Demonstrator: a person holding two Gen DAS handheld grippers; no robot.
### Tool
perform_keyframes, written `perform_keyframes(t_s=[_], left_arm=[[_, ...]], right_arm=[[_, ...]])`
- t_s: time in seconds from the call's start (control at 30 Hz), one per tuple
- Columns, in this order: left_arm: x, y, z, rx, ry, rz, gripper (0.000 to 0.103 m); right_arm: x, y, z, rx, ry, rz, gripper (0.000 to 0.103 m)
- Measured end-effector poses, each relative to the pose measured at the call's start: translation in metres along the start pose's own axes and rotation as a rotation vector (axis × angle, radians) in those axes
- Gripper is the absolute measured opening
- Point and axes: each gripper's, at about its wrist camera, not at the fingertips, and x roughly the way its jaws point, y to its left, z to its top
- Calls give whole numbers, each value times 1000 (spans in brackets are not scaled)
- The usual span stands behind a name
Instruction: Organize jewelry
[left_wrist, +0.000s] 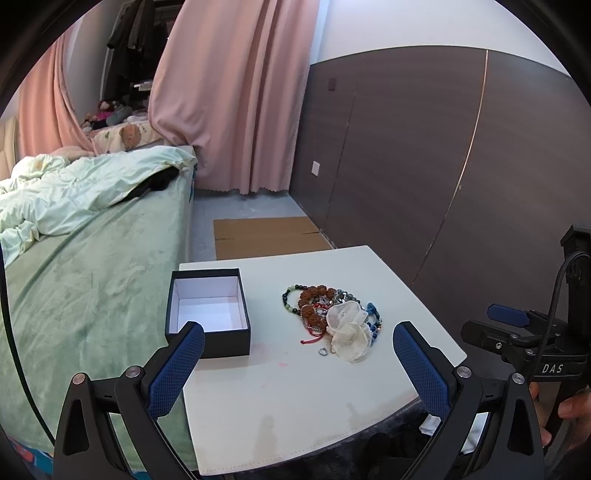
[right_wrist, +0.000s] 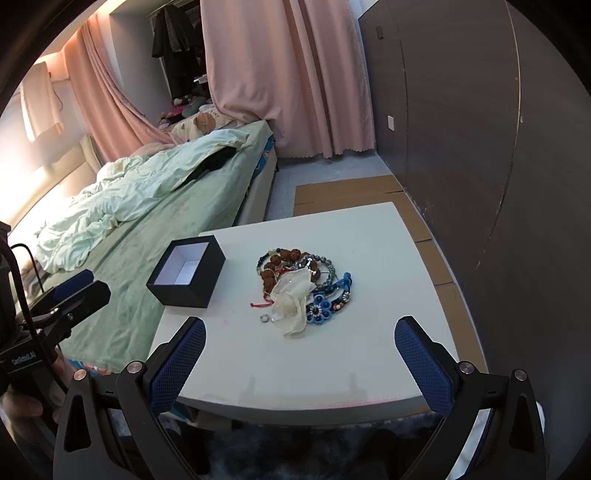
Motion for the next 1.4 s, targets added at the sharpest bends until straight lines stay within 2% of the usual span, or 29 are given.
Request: perform_keyframes(t_s=[0.23,0.57,0.8,1.1,1.17,1.33,1.4], left_arm=[[-1,4,1,2,-22,13,102],[6,-1,2,30,-12,18,102],[20,1,6,8,17,10,102],[54,-13,9,3,82,-59,102],[63,-17,10,17,100,-58,100],[92,-22,6,2,182,-97,83],[101,-23,3,-13,204,-118,82]], right_arm=[[0,-1,2,2,-4,-7,103],[5,-17,3,86,26,14,103],[17,-32,5,160,64,31,103],[41,-66,14,350,83,3,103],[47,-69,16,374,88,6,103],[61,-70,20,414,107,23,103],[63,-73,20,446,102,34,102]])
